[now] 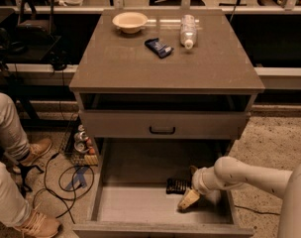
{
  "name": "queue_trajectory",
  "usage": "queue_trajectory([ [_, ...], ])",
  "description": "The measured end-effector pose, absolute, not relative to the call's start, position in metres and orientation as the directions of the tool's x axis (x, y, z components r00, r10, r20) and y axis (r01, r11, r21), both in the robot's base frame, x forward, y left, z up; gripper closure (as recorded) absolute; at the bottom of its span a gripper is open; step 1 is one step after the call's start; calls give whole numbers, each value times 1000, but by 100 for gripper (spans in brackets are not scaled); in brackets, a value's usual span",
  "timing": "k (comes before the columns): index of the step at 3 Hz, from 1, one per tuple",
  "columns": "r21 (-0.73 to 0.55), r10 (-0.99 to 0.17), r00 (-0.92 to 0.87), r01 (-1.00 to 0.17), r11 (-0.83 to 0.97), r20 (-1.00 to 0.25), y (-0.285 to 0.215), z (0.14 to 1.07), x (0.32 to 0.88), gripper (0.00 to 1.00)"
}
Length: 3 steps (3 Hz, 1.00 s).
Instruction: Pick rxbar chocolate from middle drawer and place on counter
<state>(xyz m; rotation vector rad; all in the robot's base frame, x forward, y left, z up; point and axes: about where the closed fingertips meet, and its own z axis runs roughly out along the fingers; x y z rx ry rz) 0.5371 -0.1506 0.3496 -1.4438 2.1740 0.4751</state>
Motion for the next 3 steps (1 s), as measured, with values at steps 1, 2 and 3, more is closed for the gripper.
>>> queue_trajectory([
  [1,18,-753,-328,-921,389,-570,-152,347,537,25],
  [2,15,-737,-318,-922,386,-596,-153,352,537,49],
  [3,-10,-717,-276,-930,366,-641,-153,376,540,80],
])
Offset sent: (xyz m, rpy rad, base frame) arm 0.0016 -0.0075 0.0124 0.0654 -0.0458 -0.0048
